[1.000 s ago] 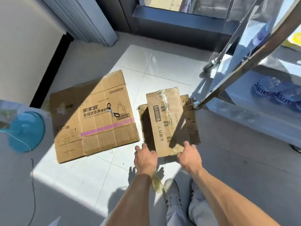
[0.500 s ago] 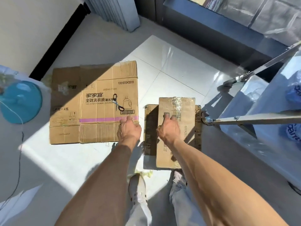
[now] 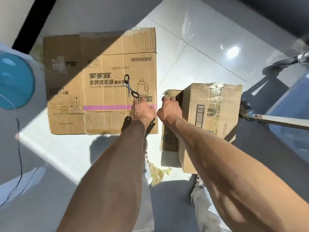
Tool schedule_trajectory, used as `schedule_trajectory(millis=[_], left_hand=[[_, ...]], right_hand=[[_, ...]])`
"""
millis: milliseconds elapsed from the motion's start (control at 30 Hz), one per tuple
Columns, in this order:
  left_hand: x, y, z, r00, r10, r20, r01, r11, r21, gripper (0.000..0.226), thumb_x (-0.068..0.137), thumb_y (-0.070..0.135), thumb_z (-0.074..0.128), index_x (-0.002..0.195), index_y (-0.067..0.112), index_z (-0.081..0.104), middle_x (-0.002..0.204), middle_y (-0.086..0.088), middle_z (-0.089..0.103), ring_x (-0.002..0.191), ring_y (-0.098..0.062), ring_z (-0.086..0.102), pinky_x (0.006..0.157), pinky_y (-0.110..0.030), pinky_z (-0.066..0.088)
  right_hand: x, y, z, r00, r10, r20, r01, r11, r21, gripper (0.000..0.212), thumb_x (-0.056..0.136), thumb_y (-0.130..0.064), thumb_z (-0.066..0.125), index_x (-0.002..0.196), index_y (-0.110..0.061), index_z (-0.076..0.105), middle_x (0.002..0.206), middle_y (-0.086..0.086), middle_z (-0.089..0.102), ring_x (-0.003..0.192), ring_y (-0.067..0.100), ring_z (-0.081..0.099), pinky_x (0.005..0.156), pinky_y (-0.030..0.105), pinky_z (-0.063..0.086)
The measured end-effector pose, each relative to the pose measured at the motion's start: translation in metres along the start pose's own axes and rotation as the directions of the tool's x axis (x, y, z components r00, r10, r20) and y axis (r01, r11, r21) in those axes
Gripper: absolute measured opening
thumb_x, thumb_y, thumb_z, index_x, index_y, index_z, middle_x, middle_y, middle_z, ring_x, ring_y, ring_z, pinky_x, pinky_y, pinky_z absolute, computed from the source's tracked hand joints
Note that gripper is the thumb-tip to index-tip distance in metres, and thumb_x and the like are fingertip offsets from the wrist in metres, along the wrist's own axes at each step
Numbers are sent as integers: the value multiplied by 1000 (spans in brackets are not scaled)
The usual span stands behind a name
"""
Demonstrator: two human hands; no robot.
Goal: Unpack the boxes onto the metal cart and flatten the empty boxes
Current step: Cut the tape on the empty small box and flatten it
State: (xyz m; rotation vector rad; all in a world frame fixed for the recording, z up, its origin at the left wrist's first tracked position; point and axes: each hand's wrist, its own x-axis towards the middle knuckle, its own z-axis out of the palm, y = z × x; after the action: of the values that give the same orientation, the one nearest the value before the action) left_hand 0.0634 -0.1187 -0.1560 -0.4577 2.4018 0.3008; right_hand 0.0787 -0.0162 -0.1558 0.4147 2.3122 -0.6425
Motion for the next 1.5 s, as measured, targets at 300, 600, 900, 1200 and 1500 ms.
schedule_trajectory(millis=[300, 600, 900, 1200, 1500], left_hand=[[151, -69, 34, 997, -68, -37, 69, 997, 34, 36, 90, 21, 54, 125, 11, 53, 122, -14, 50, 113, -31, 55, 88, -39, 46], [251, -112, 63, 997, -41, -60, 44, 998, 52, 35, 91, 19, 49, 125, 8, 50, 124, -17, 49, 116, -35, 52, 92, -42, 45], [188, -121, 57, 998, -47, -36, 49, 996, 74, 36, 92, 20, 48, 127, 10, 45, 123, -17, 48, 112, -35, 54, 88, -42, 49], [13, 12, 22, 989, 13, 144, 3, 994, -110, 37, 93, 25, 51, 128, 17, 47, 120, -12, 57, 112, -33, 57, 85, -39, 45], [-73, 122, 91, 955, 141, 260, -148, 989, 9, 77, 94, 16, 52, 153, 39, 7, 155, -19, 22, 126, -33, 46, 101, -43, 40]], right_hand=[[141, -67, 99, 990, -141, 4, 141, 986, -91, 37, 99, -20, 48, 133, -8, 45, 134, 16, 42, 122, 31, 47, 102, 40, 46], [241, -109, 180, 957, -285, -45, 242, 876, -418, 51, 92, -24, 59, 135, -4, 39, 138, 20, 38, 123, 33, 44, 93, 44, 46], [195, -103, 136, 995, -87, -49, 90, 993, 73, 28, 94, -17, 50, 118, -3, 49, 104, 17, 62, 94, 34, 60, 79, 40, 47], [58, 8, -23, 898, 147, -414, -99, 986, 134, 18, 102, -25, 41, 100, -13, 54, 62, -3, 49, 50, 12, 44, 49, 26, 37], [19, 149, -78, 839, 343, -423, -295, 939, 176, 21, 93, 2, 47, 79, -12, 48, 71, 0, 54, 70, 23, 60, 66, 31, 52]])
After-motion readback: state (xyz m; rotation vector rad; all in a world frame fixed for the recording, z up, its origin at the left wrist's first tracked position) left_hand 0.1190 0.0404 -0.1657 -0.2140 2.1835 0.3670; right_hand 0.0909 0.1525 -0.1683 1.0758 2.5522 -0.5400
